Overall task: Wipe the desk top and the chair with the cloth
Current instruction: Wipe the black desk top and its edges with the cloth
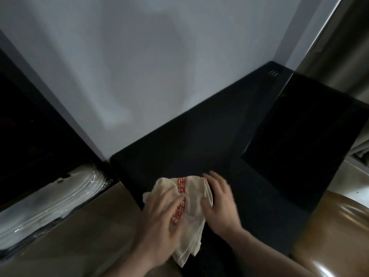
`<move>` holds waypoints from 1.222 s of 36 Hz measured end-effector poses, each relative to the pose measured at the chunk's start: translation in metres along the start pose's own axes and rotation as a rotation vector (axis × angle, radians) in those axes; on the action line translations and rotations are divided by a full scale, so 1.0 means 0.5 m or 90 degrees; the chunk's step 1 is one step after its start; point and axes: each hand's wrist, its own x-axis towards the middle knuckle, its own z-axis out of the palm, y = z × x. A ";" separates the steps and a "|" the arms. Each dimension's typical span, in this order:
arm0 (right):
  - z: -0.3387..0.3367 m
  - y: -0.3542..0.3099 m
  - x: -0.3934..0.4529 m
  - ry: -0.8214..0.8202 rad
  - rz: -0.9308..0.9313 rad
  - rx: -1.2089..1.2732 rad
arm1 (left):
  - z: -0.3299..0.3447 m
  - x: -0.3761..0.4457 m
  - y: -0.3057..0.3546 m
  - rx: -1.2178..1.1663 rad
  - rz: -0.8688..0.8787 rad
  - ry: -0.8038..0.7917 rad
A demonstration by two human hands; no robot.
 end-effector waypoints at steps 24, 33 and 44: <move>-0.104 0.236 0.075 -0.017 0.088 -0.315 | 0.059 0.221 -0.066 0.374 -0.253 -0.041; -0.111 0.235 0.076 -0.021 0.083 -0.303 | 0.055 0.272 -0.077 0.395 -0.257 -0.020; -0.117 0.233 0.077 -0.014 0.079 -0.269 | 0.058 0.300 -0.058 0.403 -0.279 -0.021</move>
